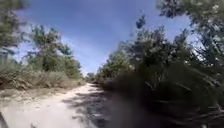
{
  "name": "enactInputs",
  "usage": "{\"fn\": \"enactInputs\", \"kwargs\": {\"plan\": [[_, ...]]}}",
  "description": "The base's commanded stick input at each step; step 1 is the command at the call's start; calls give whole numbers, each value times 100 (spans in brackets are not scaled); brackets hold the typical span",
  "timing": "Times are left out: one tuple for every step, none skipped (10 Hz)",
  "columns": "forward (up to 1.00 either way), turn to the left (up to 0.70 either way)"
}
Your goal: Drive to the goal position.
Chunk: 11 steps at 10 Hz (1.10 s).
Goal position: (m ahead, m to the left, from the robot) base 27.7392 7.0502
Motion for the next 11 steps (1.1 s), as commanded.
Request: {"fn": "enactInputs", "kwargs": {"plan": [[70, 0], [70, 0], [70, 0], [70, 9], [70, 35], [70, 25], [70, 4], [70, 0], [70, 0], [70, 0], [70, 0]]}}
